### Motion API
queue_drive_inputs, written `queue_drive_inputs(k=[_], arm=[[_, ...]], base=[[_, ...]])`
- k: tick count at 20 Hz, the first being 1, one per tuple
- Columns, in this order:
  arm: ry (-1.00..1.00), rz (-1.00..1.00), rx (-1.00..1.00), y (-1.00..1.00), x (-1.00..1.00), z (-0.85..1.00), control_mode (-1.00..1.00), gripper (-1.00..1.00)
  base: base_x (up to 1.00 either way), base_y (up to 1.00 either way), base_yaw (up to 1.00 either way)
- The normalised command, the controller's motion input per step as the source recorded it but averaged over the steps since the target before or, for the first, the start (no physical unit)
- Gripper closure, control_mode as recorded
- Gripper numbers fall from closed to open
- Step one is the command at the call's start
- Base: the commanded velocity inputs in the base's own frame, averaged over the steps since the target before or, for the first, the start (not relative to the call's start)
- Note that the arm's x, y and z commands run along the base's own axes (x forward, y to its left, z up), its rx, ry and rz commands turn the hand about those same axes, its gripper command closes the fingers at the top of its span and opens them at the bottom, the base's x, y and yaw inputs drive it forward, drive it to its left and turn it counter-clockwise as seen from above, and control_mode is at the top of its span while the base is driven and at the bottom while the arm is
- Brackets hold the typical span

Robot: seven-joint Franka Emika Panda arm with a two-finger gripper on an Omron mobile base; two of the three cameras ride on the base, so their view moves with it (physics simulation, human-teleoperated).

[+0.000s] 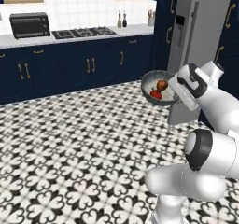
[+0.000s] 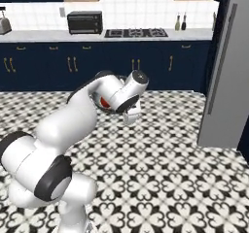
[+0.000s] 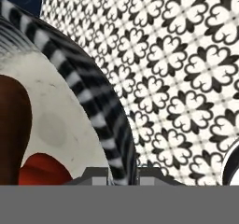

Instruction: Pick the chicken drumstick and bell pepper from their plates and place them in the bowl. Then put the bowl in the fridge.

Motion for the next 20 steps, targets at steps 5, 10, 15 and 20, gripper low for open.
queue_drive_inputs(k=[5, 10, 15, 20], arm=[[0.0, 0.0, 0.0, 0.0, 0.0, 0.0, 1.0, 1.0], [0.0, 0.0, 0.0, 0.0, 0.0, 0.0, 1.0, 1.0], [0.0, 0.0, 0.0, 0.0, 0.0, 0.0, 1.0, 1.0], [0.0, 0.0, 0.0, 0.0, 0.0, 0.0, 1.0, 1.0]], base=[[1.0, 0.43, -0.17], [1.0, 0.64, -0.24], [1.0, 0.71, -0.27], [1.0, 0.84, -0.43]])
